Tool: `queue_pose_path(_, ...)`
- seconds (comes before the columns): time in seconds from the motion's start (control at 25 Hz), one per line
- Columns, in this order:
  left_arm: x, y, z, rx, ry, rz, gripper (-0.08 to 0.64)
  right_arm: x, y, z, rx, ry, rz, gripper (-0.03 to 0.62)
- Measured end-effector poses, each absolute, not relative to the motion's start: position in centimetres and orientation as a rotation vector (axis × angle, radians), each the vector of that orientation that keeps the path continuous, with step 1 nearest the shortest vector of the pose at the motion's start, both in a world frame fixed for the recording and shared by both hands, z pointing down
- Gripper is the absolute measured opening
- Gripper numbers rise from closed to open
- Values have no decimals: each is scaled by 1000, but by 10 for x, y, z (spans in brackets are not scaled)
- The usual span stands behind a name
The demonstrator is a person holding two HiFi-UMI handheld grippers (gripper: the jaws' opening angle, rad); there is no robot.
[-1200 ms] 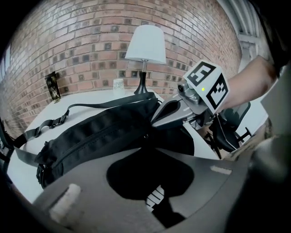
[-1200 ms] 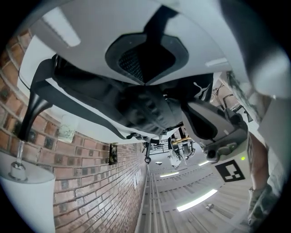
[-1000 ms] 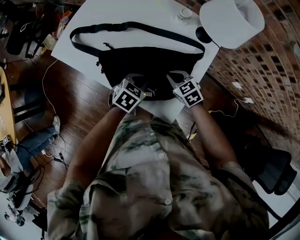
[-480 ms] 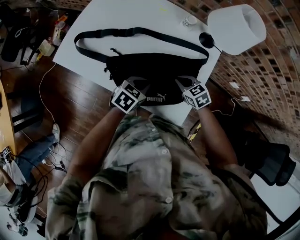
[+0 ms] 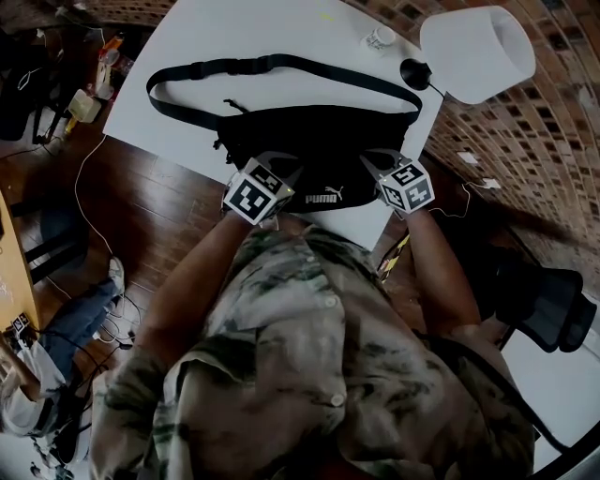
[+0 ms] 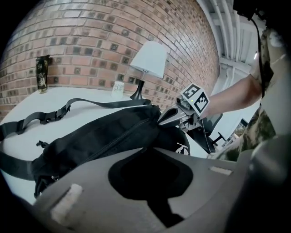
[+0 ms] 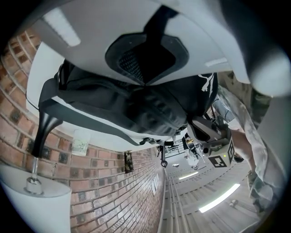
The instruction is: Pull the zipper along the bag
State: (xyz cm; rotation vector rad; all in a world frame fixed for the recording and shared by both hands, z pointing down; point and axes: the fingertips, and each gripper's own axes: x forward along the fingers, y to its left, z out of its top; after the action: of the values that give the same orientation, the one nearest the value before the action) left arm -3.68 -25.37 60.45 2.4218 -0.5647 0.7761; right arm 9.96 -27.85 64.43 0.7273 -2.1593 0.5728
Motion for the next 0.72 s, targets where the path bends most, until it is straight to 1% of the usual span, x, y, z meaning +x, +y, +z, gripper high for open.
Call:
queue_pose_path(0.28,-38,-251,604,2470,-491,792,11,100,-278,644,761,-2153,584,8)
queue_pose_path(0.72,-46,-254,601,2475,-454,724,11,97,-277,643,764,-2185,599,6)
